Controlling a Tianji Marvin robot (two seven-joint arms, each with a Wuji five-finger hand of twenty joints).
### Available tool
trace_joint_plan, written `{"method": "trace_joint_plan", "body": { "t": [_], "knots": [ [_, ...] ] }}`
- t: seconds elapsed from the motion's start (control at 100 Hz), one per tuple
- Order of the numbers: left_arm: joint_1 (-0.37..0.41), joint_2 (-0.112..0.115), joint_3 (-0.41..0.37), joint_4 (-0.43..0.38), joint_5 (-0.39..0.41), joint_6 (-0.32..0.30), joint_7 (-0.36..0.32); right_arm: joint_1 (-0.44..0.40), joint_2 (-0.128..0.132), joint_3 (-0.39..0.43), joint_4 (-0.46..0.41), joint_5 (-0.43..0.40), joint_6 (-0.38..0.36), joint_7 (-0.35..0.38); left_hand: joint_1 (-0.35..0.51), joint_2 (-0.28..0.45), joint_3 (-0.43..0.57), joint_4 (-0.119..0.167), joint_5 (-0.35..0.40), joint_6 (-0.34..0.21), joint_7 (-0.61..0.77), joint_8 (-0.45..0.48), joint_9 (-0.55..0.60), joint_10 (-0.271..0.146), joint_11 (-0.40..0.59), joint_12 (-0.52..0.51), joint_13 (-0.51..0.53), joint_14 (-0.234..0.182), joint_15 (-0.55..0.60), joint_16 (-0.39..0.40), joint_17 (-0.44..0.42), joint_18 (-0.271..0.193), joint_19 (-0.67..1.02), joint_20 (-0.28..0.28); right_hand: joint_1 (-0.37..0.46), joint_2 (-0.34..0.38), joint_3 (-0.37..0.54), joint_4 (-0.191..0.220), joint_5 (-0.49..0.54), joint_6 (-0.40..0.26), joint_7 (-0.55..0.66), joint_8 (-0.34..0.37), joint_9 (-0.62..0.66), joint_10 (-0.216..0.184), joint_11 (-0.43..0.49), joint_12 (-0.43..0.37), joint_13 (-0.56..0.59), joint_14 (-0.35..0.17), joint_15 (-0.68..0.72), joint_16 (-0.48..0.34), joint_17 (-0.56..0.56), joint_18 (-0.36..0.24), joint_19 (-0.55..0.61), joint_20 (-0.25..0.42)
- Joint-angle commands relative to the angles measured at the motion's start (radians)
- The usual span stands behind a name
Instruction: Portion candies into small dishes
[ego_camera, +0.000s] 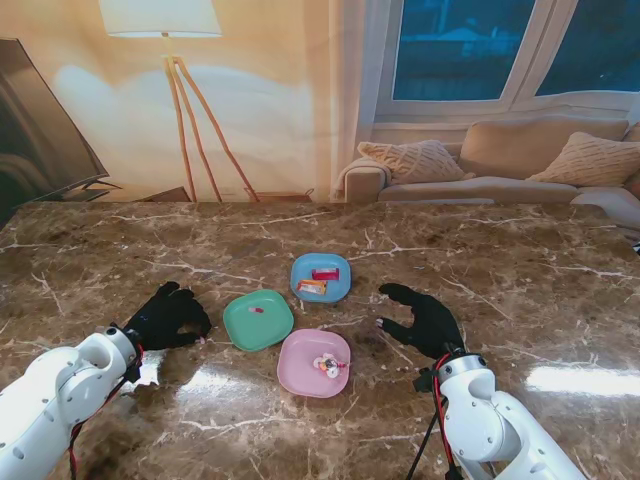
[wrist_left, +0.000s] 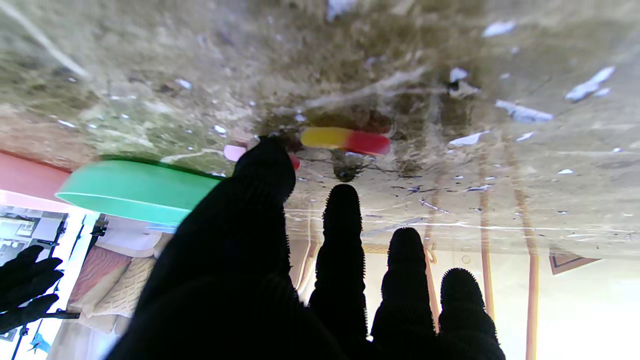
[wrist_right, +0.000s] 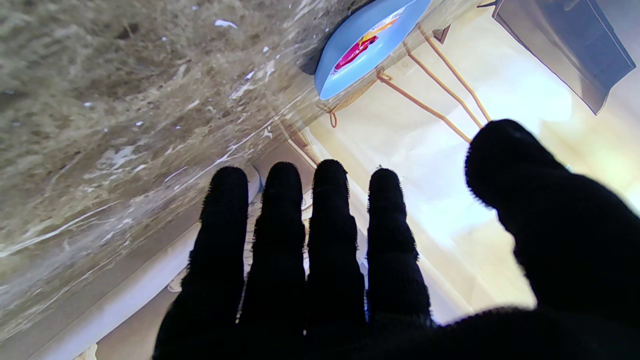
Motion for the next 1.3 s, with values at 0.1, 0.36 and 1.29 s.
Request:
{"method": "trace_joint_plan", "body": {
  "t": [0.1, 0.36, 1.29],
  "knots": [
    [0.035, -0.007, -0.021, -0.051, 0.015, 0.003, 0.024, -0.006, -0.002, 0.000, 0.007, 0.005, -0.002, 0.011, 0.056, 0.032, -0.008, 0.020, 0.031, -0.010, 0.051, 0.032, 0.023, -0.025, 0.015, 0.029, -0.012, -0.018, 0.027, 0.014, -0.016, -0.029, -0.020, 0.022, -0.025, 0.013, 0.023, 0.037, 0.016, -0.023, 0.000, -0.001, 0.013, -0.018, 0.004, 0.017, 0.038, -0.004, 0.001, 0.016, 0.004, -0.002, 0.019, 0.019],
    [0.052, -0.011, -0.048, -0.099, 0.023, 0.006, 0.024, -0.008, -0.002, 0.002, 0.008, 0.005, -0.004, 0.008, 0.059, 0.034, -0.014, 0.023, 0.030, -0.011, 0.052, 0.031, 0.030, -0.026, 0.012, 0.047, -0.008, -0.018, 0.027, 0.014, -0.016, -0.028, -0.017, 0.024, -0.025, 0.013, 0.023, 0.037, 0.016, -0.023, 0.000, -0.001, 0.014, -0.018, 0.004, 0.018, 0.039, -0.004, 0.001, 0.016, 0.004, -0.002, 0.019, 0.018],
    [-0.159, -0.039, 0.201, 0.008, -0.118, 0.048, 0.032, -0.012, -0.003, 0.012, 0.011, 0.009, -0.011, 0.003, 0.043, 0.002, -0.017, 0.040, 0.039, 0.040, -0.016, -0.234, -0.011, -0.021, -0.016, -0.204, -0.005, -0.014, 0.009, 0.008, -0.019, -0.007, -0.006, -0.001, -0.027, 0.017, 0.021, 0.038, 0.018, -0.023, 0.001, -0.002, 0.013, -0.018, 0.004, 0.018, 0.038, -0.003, 0.001, 0.016, 0.004, -0.002, 0.020, 0.018]
  ]
}}
